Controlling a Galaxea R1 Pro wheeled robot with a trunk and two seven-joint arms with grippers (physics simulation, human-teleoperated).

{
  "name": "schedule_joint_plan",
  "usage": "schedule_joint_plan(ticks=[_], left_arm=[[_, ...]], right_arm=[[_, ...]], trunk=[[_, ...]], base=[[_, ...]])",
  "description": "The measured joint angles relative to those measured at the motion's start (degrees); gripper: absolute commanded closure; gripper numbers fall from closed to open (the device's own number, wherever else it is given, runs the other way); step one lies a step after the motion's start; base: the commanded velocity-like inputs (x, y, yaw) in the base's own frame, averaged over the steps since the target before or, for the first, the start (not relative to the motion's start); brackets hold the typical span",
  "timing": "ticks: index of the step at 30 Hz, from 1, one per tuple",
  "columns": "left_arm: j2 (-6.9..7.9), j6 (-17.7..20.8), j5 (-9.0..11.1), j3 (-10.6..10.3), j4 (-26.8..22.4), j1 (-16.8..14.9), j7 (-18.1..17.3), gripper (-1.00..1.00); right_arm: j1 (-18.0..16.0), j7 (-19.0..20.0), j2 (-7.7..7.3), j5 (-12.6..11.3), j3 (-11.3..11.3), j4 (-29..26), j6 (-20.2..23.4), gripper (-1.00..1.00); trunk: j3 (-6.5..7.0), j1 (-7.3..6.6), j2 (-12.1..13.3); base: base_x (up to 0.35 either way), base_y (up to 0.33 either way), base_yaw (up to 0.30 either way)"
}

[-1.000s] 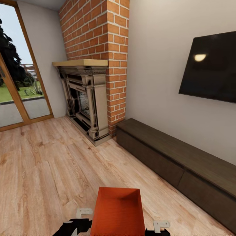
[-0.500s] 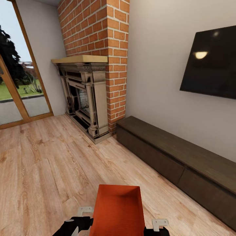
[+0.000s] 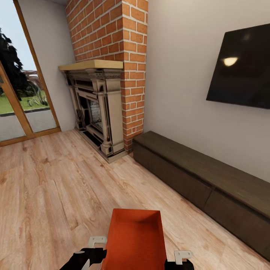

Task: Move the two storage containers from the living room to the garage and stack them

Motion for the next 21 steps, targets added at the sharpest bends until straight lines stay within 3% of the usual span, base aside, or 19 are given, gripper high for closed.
schedule_joint_plan(ticks=[21], left_arm=[[0.01,0.0,0.0,0.0,0.0,0.0,0.0,-1.0]], right_arm=[[0.0,0.0,-0.23,0.0,0.0,-0.6,0.0,-1.0]], trunk=[[-5.36,4.61,-8.4]], base=[[0.0,0.0,0.075]])
